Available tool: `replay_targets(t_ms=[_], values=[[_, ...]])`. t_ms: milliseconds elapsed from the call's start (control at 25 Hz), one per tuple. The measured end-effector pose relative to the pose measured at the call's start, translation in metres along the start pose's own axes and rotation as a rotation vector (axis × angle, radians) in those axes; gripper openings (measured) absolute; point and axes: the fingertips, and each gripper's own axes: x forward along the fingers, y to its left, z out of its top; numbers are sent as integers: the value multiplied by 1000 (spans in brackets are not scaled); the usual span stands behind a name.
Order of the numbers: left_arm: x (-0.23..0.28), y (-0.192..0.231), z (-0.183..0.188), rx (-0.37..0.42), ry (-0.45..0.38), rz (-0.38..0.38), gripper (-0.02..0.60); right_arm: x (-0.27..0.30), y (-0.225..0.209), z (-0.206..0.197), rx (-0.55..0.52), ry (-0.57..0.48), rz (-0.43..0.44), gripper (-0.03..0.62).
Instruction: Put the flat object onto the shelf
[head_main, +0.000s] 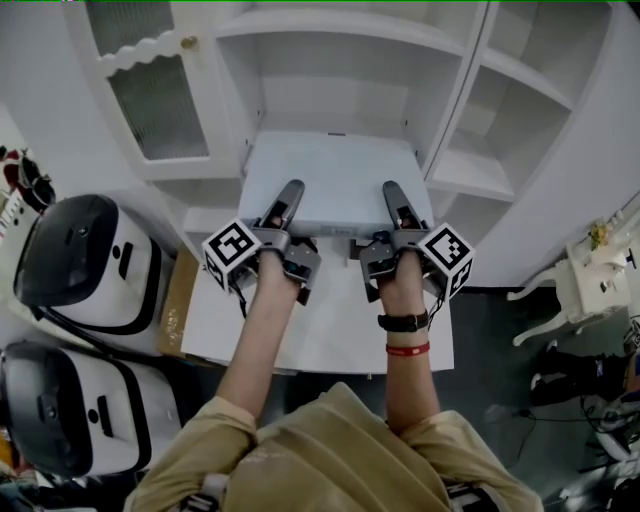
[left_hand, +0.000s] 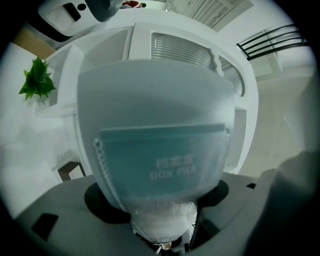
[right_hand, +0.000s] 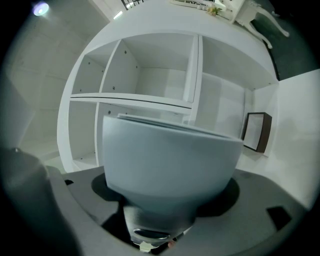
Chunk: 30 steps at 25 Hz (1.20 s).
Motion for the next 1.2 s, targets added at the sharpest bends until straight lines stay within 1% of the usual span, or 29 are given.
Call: replay_targets(t_ms=[280,400,640,880,1040,1200], values=[[25,7,11,1,6,8,348,25,-6,8,4,9,-5,379],[34,9,13,-10,10,2,350,33,-8,11,3,7,-8,377],[51,16,22,-17,30,12,350,48,-12,15,9,-10,-7,377],[66,23,25,-23,36,17,348,63,-20,19,44,8,1,368],[72,21,27,-1,39,-6,350,68,-20,20,38,14,16,368],[71,18,28,40,43,-55,393,69,-16,16,-3,46,66,385]])
